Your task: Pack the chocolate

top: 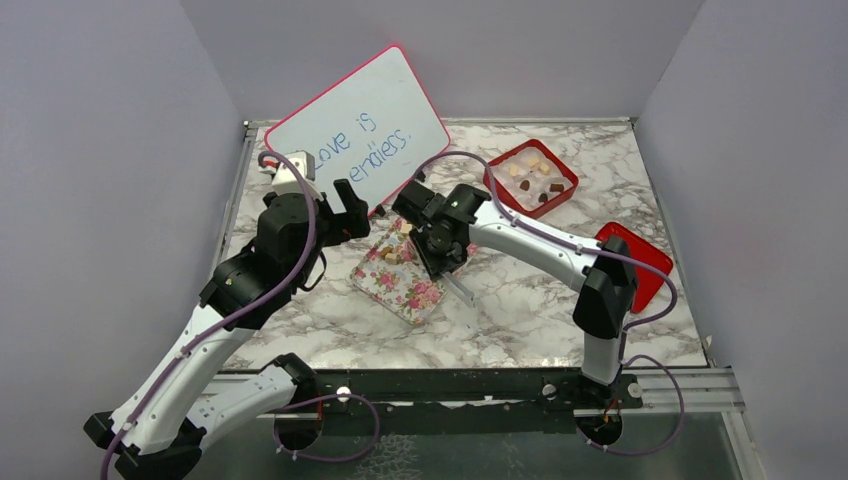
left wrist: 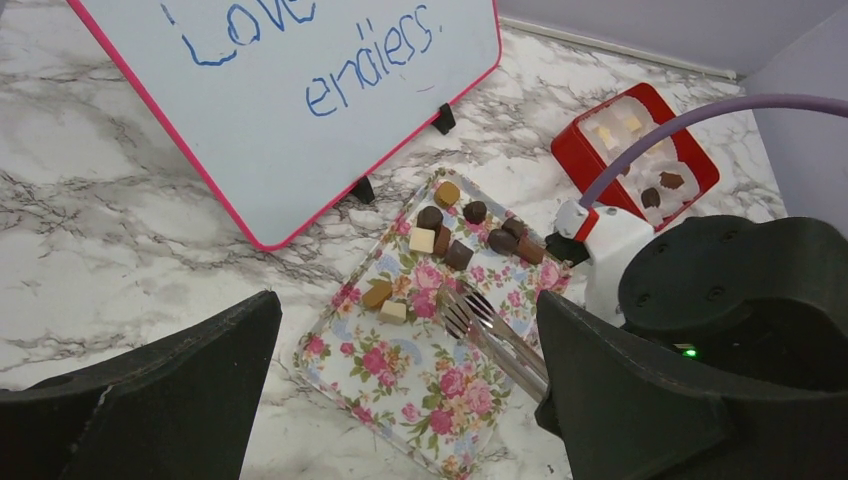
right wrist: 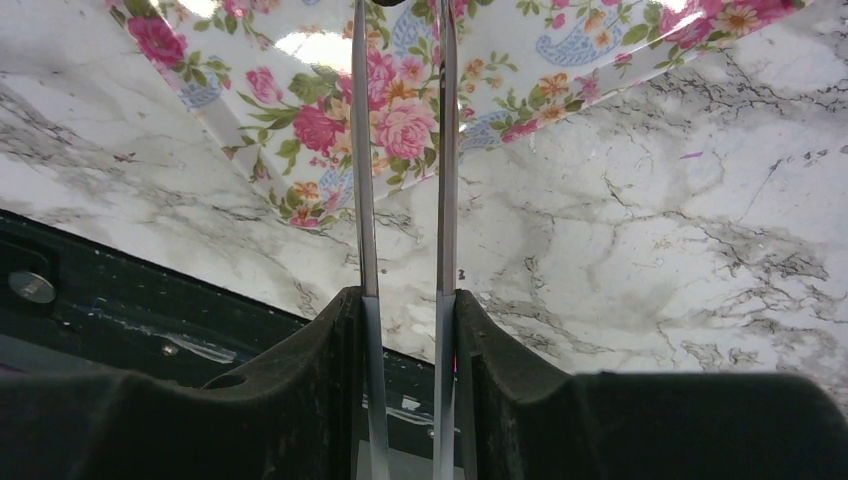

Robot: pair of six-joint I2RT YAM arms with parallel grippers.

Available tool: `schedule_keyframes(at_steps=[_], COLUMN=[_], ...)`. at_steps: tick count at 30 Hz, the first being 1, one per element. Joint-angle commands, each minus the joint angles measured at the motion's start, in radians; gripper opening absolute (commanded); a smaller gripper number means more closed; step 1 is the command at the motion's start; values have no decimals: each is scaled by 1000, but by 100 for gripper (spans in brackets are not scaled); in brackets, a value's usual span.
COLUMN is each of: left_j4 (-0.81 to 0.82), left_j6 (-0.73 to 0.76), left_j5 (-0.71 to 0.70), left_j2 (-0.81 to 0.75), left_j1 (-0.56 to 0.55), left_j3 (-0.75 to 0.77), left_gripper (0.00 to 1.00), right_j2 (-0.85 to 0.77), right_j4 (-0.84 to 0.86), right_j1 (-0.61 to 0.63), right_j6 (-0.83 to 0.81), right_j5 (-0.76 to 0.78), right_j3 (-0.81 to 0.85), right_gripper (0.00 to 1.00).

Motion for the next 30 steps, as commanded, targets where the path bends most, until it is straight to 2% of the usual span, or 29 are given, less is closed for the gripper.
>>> schedule_keyframes(at_steps=[1,7,19,27,30], left_j4=[-3,-2,-4,-5,-7], left_j6=[7,-4,16,-11,-16], left_j5=[6,17,113,157,176], left_j2=[16,21,54,68,84], left_j1=[3,3,4,3,3], left_j3=[1,-4,34,44,60], left_gripper=[99,99,99,99,99], right_j2=[-68,-116,-189,-172,-131], right_j4=[12,9,71,144,141], right_j1=[-21,-84,-339,-531,-569], right_j6=[13,1,-73,-90,-96], right_j5=[11,19,-30,-115,-84], right_j3=[49,56,65,101,138], right_gripper=[24,24,24,24,24])
